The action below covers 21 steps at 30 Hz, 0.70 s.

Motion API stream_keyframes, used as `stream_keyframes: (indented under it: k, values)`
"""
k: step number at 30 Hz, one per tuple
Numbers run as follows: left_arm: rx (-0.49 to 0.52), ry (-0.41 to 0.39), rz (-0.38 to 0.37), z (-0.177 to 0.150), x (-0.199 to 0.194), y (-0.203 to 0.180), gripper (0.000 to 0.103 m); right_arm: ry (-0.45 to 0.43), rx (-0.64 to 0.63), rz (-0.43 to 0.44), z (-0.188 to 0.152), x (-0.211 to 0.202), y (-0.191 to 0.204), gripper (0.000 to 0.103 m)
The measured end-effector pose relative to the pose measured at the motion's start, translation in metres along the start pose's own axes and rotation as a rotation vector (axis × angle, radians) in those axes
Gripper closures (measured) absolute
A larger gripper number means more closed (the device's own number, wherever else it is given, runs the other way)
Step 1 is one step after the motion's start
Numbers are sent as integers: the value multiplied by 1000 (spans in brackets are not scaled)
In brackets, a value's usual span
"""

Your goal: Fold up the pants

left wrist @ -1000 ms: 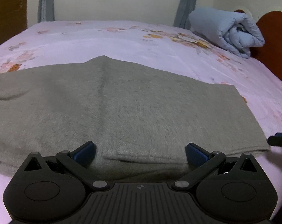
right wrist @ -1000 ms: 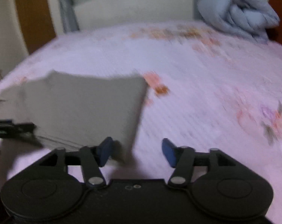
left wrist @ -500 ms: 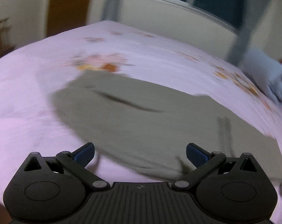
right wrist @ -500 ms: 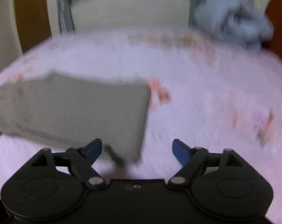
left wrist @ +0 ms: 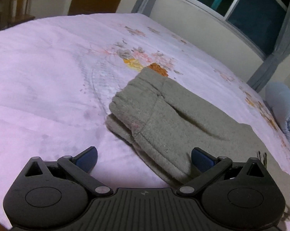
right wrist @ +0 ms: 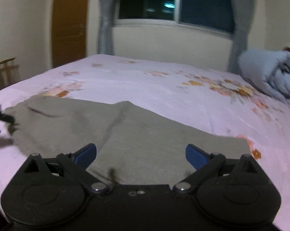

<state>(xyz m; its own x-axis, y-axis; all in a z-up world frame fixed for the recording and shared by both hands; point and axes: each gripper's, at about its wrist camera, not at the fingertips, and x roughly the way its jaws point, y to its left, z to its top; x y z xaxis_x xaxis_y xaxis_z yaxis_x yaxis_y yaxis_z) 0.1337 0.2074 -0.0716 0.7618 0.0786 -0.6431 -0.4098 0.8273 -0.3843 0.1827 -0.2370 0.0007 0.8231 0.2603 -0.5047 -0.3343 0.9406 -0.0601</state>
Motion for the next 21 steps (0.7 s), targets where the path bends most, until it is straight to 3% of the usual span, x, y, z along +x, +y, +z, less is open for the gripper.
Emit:
stream_keyframes:
  k: [7, 15, 16, 18, 20, 21]
  values:
    - [4, -10, -88, 9, 23, 8, 0, 28, 100, -73, -18, 5, 1, 9]
    - [32, -30, -137, 13, 42, 7, 3, 53, 152, -136, -29, 8, 9, 9]
    - [37, -35, -128, 14, 43, 7, 19, 53, 147, -139, -29, 8, 11, 9]
    - [23, -42, -135, 15, 44, 12, 32, 40, 145, -144, -30, 5, 13, 9]
    - [-15, -49, -189, 15, 43, 21, 56, 28, 143, -136, -30, 1, 16, 9]
    - [-35, -46, -220, 15, 42, 24, 58, 27, 133, -137, -30, 0, 18, 9]
